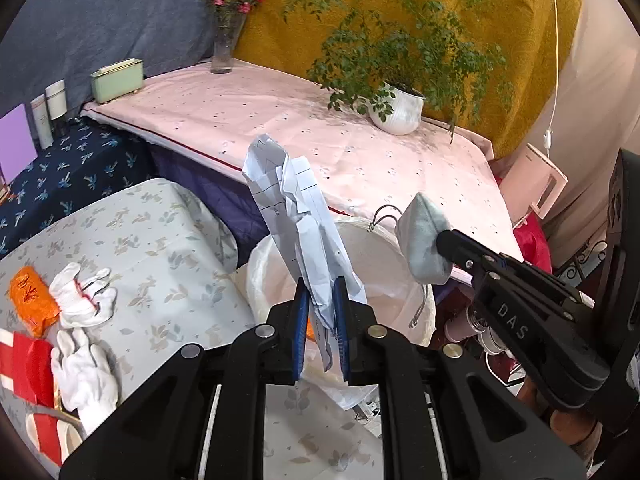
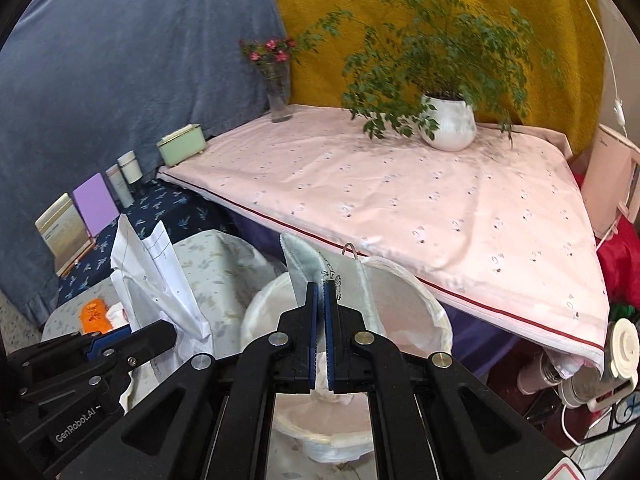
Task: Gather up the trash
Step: 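Carry paper and grey pouch over the white bin and open both tools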
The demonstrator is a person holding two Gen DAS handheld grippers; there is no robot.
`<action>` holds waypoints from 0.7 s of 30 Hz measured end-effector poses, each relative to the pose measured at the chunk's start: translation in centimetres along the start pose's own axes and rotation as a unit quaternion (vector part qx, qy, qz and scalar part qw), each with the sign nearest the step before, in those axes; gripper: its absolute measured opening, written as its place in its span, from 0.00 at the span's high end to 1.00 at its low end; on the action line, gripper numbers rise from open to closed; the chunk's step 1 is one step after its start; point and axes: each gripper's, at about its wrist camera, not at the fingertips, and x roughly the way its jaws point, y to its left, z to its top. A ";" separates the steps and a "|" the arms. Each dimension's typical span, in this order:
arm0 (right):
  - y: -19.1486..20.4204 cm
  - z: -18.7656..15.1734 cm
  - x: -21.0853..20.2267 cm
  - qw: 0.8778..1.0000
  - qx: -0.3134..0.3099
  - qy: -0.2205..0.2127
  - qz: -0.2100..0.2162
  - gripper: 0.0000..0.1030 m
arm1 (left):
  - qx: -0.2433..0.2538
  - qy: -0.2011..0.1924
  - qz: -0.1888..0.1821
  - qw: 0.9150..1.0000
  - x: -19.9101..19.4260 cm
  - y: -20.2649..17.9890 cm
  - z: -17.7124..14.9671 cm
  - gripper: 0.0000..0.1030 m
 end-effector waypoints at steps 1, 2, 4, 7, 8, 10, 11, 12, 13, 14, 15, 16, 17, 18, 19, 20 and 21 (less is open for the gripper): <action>-0.4 -0.1 0.2 1.000 0.002 0.002 -0.002 0.97 | 0.004 0.003 -0.004 1.000 0.4 -0.2 0.1 0.88; -0.7 -0.1 0.4 1.000 0.004 0.004 -0.003 0.97 | 0.006 0.005 -0.006 1.000 0.8 -0.4 0.1 0.87; -1.2 -0.2 0.7 1.000 0.008 0.006 -0.003 0.97 | 0.011 0.010 -0.008 1.000 1.5 -0.9 0.2 0.86; -1.7 -0.3 1.1 1.000 0.013 0.010 -0.004 0.97 | 0.016 0.016 -0.010 1.000 2.4 -1.3 0.2 0.86; -1.7 -0.2 1.2 1.000 0.013 0.011 -0.004 0.96 | 0.018 0.015 -0.009 1.000 2.6 -1.5 0.2 0.87; -1.8 -0.2 1.5 1.000 0.013 0.013 -0.003 0.95 | 0.022 0.016 -0.006 1.000 3.0 -1.7 0.3 0.86; -1.9 -0.2 1.5 1.000 0.014 0.012 -0.003 0.94 | 0.023 0.017 -0.004 1.000 3.2 -1.8 0.3 0.83; -1.9 -0.2 1.6 1.000 0.014 0.011 -0.003 0.93 | 0.023 0.020 -0.004 1.000 3.4 -1.8 0.4 0.78; -1.9 -0.1 1.6 1.000 0.013 0.010 -0.003 0.92 | 0.022 0.022 -0.004 1.000 3.7 -1.9 0.5 0.67; -1.8 -0.1 1.6 1.000 0.012 0.009 -0.006 0.91 | 0.021 0.020 -0.002 1.000 3.8 -1.8 0.5 0.62; -1.8 -0.1 1.6 1.000 0.013 0.008 -0.008 0.89 | 0.022 0.017 0.001 1.000 3.7 -1.9 0.5 0.61; -1.8 0.1 1.6 1.000 0.014 0.008 -0.007 0.86 | 0.024 0.016 0.005 1.000 3.8 -1.9 0.5 0.58; -1.8 0.1 1.5 1.000 0.015 0.007 -0.007 0.85 | 0.026 0.015 0.007 1.000 3.8 -1.9 0.6 0.55; -1.8 0.1 1.5 1.000 0.016 0.006 -0.007 0.83 | 0.025 0.015 0.009 1.000 3.8 -1.9 0.6 0.53; -1.8 0.2 1.3 1.000 0.016 0.004 -0.008 0.81 | 0.022 0.013 0.012 1.000 3.7 -1.8 0.6 0.51; -1.8 0.2 1.2 1.000 0.015 0.003 -0.008 0.79 | 0.020 0.011 0.013 1.000 3.7 -1.6 0.6 0.50; -1.7 0.2 1.1 1.000 0.015 0.001 -0.009 0.77 | 0.018 0.011 0.015 1.000 3.6 -1.5 0.6 0.49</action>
